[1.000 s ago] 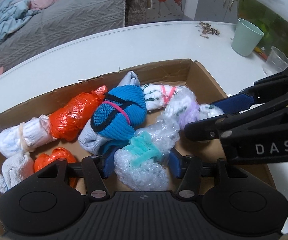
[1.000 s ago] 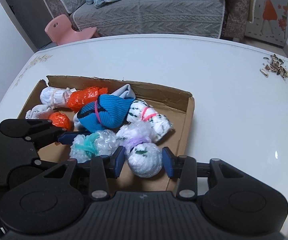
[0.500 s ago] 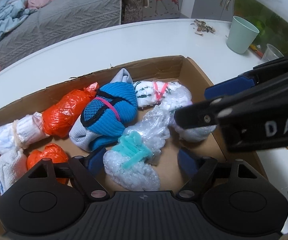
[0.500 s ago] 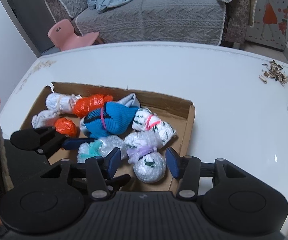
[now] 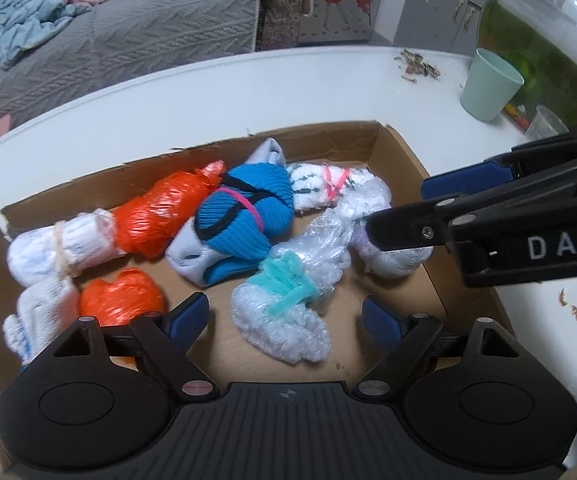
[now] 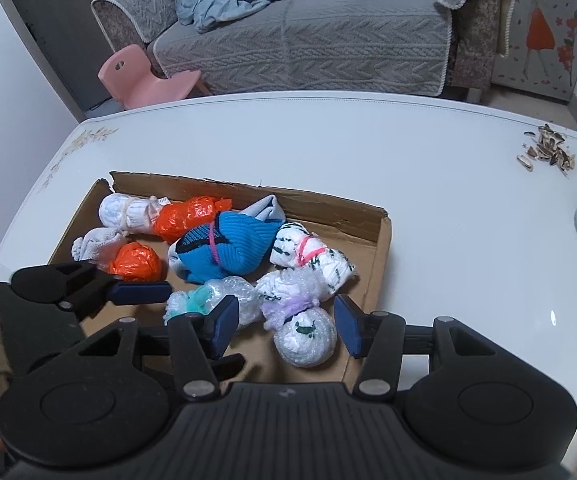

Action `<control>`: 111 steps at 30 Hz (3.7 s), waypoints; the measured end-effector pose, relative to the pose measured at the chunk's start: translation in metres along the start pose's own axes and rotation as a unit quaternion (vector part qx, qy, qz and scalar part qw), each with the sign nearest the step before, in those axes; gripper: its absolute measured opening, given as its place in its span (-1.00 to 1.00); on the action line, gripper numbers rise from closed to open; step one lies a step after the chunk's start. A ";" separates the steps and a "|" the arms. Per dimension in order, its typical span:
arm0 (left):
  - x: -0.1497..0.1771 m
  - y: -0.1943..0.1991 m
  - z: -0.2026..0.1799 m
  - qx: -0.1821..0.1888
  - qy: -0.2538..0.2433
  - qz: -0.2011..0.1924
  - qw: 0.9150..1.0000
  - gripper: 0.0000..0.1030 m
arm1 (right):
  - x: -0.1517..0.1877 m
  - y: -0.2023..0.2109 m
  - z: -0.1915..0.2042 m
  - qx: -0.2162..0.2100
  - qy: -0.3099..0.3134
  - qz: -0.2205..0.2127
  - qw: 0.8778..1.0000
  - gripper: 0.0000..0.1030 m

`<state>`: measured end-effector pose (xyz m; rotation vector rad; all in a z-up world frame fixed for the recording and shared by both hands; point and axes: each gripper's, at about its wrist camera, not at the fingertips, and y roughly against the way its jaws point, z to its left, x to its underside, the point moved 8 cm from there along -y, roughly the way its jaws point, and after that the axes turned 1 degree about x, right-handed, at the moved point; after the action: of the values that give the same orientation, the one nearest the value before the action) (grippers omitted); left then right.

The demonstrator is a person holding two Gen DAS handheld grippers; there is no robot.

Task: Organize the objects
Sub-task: 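Carry both bundles into the cardboard tray and open both tools, then move both tools toward the blue knit sock and white patterned sock bundle, then grasp the blue knit sock with left tool while right tool grasps white patterned sock bundle, then lower both bundles into the tray beside the others and open both tools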

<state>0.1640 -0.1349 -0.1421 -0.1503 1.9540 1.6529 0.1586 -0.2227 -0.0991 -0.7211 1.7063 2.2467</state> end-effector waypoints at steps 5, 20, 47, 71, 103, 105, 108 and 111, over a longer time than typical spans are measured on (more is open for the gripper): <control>0.008 0.039 0.014 -0.010 0.019 -0.024 0.999 0.80 | 0.004 0.013 0.004 0.005 0.003 -0.009 1.000 0.09; 0.119 0.145 0.041 -0.062 0.084 -0.064 0.992 0.87 | 0.048 0.070 0.038 0.012 0.017 -0.048 0.999 0.50; 0.250 0.168 0.005 -0.052 0.114 -0.045 0.991 0.89 | 0.211 0.088 0.127 -0.007 0.133 0.032 0.991 0.82; 0.220 0.119 -0.031 -0.037 0.050 -0.036 0.997 0.88 | 0.231 0.065 0.093 0.027 0.085 0.074 0.993 -0.37; 0.245 0.142 -0.009 -0.033 0.018 -0.051 0.998 -0.20 | 0.213 0.084 0.102 -0.001 0.098 0.059 0.993 -0.33; 0.242 0.153 0.000 -0.040 0.036 -0.063 0.997 -0.20 | 0.205 0.093 0.096 -0.002 0.085 0.043 0.995 -0.33; 0.234 0.172 0.018 -0.056 0.050 -0.080 0.994 -0.20 | 0.185 0.109 0.084 -0.003 0.058 0.012 0.998 -0.33; 0.222 0.189 0.040 -0.071 0.065 -0.093 0.991 -0.20 | 0.164 0.119 0.073 0.001 0.037 -0.013 0.999 -0.33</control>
<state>-0.0885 0.0060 -0.0884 -0.4918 1.8509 1.6941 -0.0540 -0.2068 -0.0692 -0.8315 1.7218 2.2264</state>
